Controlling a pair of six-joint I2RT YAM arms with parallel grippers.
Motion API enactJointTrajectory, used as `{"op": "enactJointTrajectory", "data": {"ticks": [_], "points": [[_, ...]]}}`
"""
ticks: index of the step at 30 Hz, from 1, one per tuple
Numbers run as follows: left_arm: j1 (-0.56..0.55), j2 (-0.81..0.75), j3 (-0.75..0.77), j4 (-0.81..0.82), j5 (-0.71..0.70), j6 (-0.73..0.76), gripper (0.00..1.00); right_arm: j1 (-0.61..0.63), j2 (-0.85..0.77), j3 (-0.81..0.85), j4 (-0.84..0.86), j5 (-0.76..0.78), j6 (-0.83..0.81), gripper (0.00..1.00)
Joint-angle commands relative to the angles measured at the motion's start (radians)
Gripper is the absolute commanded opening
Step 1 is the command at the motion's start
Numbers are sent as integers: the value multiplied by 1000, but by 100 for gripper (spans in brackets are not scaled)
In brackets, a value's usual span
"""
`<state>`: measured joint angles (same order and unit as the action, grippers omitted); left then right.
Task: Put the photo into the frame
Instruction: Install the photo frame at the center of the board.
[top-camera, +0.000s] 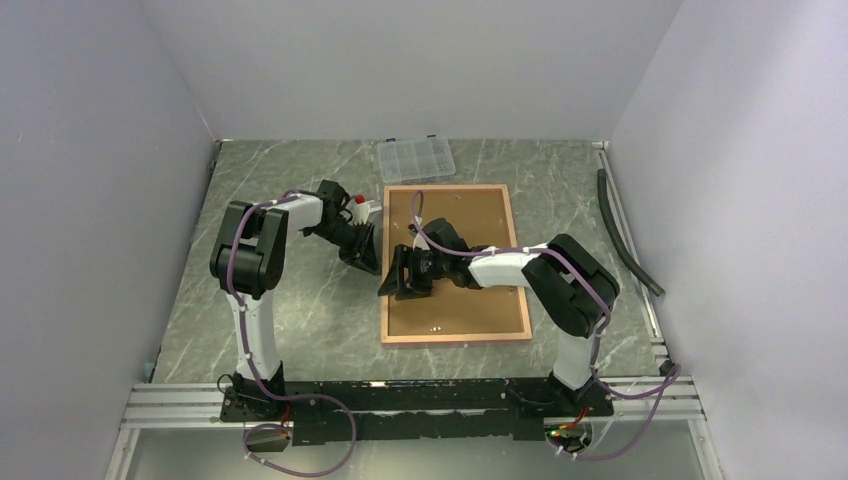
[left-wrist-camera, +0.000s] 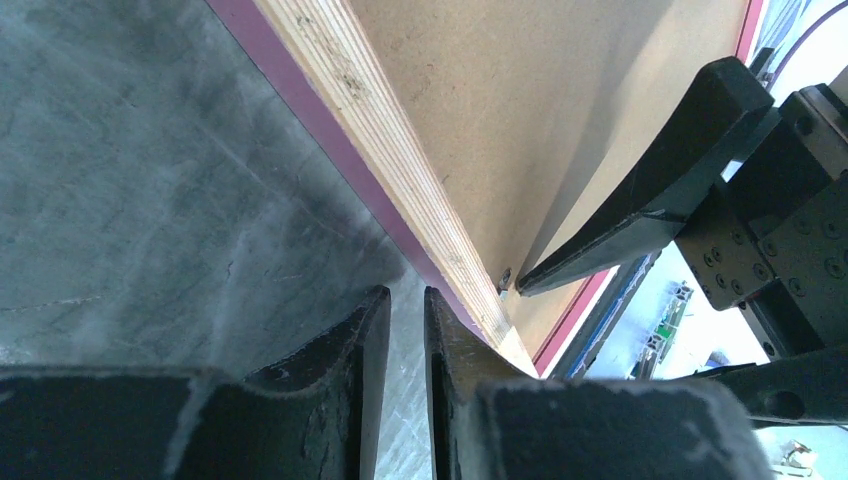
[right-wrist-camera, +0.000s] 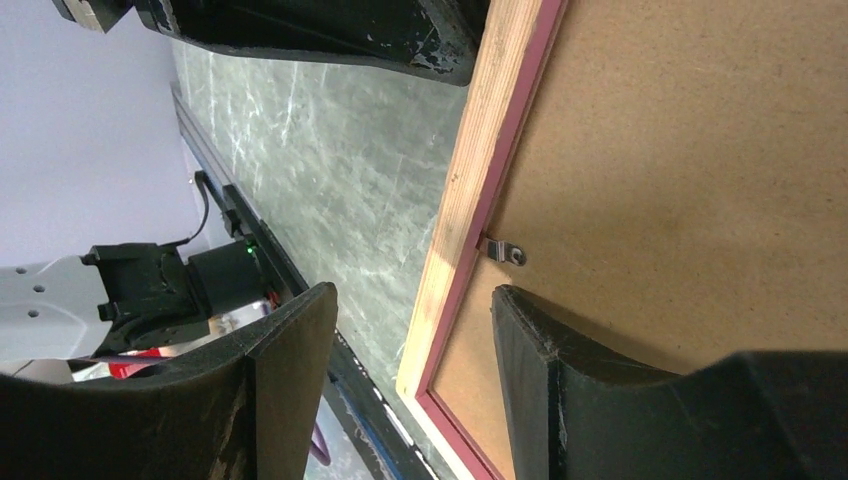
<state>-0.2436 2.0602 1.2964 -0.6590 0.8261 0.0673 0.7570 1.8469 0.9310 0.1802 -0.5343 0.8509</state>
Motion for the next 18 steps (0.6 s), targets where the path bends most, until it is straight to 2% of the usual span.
{"op": "enactJointTrajectory", "data": {"ticks": [1,18], "points": [[-5,-35,15,-1,3,19,25,11,31,20,42,2,20,62],[-5,-44,4,-9,-2,36,24,14,57,60,34,54,21,58]]}}
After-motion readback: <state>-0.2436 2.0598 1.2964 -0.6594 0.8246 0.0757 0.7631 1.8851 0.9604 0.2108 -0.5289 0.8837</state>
